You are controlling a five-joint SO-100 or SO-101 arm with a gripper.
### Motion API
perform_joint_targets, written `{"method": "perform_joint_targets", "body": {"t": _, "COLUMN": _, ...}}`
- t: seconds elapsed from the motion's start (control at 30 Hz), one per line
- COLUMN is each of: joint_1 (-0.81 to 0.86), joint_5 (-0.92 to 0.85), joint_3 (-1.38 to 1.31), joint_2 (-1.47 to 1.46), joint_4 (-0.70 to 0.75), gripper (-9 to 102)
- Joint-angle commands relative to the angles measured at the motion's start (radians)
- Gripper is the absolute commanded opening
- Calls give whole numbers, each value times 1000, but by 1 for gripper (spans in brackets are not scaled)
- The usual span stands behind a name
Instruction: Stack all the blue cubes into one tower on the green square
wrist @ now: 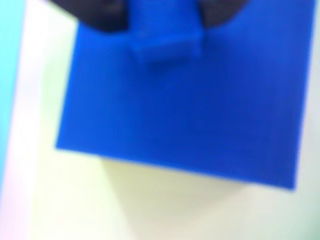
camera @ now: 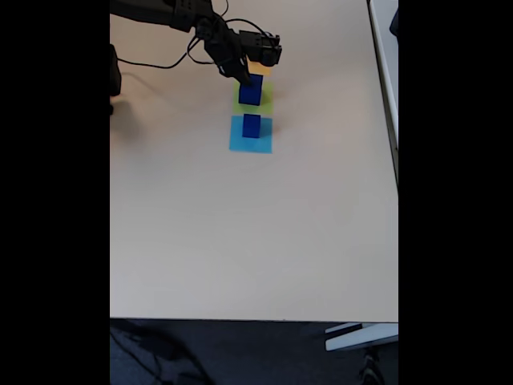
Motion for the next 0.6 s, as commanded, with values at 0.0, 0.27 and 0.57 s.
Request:
{"method": "perform_joint_targets", "body": {"t": 0.0, "joint_1": -2, "joint_5": -8, "joint_3": -44, "joint_2": 26, "joint_4": -8, "gripper": 0}}
{"method": "perform_joint_targets", "body": {"t": 0.27, "joint_1": -64, "joint_5": 29, "joint_3": -408, "joint_2": -61, "joint_4": 201, "gripper": 0}}
{"method": "perform_joint_targets", "body": {"t": 0.57, "joint_1": -242, "joint_5": 224, "joint_3": -512, "joint_2": -206, "joint_4": 187, "gripper": 0}}
